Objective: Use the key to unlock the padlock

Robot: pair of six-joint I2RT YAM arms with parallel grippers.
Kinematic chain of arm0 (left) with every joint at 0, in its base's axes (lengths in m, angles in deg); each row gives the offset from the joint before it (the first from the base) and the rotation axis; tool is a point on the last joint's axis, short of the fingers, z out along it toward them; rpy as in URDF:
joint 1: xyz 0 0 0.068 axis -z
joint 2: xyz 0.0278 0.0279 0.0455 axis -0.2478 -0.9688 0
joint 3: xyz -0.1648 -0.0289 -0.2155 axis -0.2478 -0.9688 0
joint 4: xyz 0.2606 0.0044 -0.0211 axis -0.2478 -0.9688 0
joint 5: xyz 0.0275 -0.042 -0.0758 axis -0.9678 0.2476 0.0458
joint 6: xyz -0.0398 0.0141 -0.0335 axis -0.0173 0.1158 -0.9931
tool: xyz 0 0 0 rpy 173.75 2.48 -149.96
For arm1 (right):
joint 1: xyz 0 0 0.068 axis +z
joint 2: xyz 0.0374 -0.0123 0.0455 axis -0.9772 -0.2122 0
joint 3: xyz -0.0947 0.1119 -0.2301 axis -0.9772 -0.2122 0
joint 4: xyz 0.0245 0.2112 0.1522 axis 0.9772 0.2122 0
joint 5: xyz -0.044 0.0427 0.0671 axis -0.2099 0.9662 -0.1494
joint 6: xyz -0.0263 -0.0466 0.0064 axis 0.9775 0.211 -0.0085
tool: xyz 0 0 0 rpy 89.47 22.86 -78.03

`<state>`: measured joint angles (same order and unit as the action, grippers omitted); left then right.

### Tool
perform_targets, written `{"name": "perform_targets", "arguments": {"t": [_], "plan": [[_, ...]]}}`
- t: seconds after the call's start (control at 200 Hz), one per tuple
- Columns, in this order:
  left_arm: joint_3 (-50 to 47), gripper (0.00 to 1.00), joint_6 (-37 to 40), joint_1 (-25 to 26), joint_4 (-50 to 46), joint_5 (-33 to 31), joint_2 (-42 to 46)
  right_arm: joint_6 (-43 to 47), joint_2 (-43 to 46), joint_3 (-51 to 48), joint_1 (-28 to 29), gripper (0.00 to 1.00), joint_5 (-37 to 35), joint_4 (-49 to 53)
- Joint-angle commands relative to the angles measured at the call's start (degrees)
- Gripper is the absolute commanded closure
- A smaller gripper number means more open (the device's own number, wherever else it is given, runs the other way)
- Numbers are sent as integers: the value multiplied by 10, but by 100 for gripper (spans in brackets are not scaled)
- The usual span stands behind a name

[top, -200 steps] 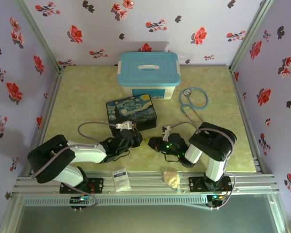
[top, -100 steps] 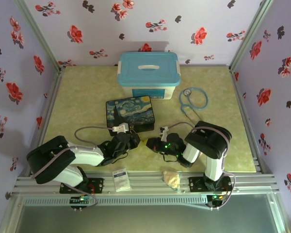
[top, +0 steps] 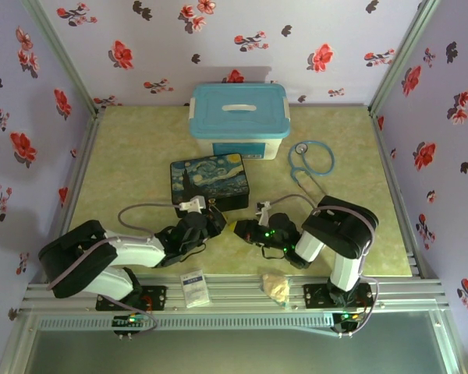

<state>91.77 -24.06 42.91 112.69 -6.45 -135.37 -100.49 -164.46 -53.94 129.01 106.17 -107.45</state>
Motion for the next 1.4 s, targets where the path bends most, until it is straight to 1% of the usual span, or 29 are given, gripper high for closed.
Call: {"name": "perform_targets", "arguments": {"t": [0.0,0.065,0.085,0.155,0.435,0.61,0.755,0.92,1.04,1.15,1.275,1.395], "plan": [[-7,98,-29,4,85,15,5,13,12,17,7,100,-7,-25],[-10,99,-42,4,111,15,2,16,25,14,4,100,-20,-25],[-25,99,-45,4,117,15,1,16,29,11,3,100,-24,-25],[-28,99,-49,4,122,15,0,14,37,3,1,100,-37,-26],[-23,99,-46,4,120,14,-3,13,72,-17,-8,100,-38,-25],[-18,99,-41,3,96,12,-1,17,82,-27,-10,100,-36,-25],[-17,99,-56,4,124,19,-11,16,65,-15,-1,100,-41,-25],[-28,100,-91,7,203,25,-32,13,76,2,5,100,-49,-26],[-27,100,-98,8,214,28,-33,12,72,11,1,100,-39,-26],[-23,100,-103,8,220,35,-30,12,63,8,1,100,-46,-25],[-29,100,-115,11,230,35,-29,18,75,5,-5,100,-45,-25],[-35,100,-126,11,262,37,-40,10,82,6,-16,100,-37,-25]]}}
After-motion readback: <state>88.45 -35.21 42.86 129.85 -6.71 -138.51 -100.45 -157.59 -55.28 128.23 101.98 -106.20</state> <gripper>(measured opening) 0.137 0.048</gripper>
